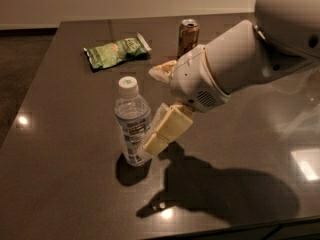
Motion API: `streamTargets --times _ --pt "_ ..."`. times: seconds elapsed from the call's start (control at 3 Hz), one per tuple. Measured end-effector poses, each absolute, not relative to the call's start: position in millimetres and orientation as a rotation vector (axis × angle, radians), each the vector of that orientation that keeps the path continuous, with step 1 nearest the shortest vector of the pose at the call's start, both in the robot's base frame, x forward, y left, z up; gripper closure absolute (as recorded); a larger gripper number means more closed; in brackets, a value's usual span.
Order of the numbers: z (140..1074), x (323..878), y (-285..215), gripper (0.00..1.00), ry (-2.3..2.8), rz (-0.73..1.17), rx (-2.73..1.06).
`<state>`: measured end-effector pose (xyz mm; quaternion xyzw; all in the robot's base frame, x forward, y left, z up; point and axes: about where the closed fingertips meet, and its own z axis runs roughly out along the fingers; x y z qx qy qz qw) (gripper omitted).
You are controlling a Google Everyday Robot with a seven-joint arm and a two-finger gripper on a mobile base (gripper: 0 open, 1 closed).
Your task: Knock blue plastic bottle over
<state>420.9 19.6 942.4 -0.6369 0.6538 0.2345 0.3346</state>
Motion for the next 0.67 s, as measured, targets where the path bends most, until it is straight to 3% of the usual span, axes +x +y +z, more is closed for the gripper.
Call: streamTargets --times 0.33,0.67 --pt "942 416 36 0.0 1.664 0.67 -1.662" --pt "941 414 46 0.18 1.644 0.714 -1.665"
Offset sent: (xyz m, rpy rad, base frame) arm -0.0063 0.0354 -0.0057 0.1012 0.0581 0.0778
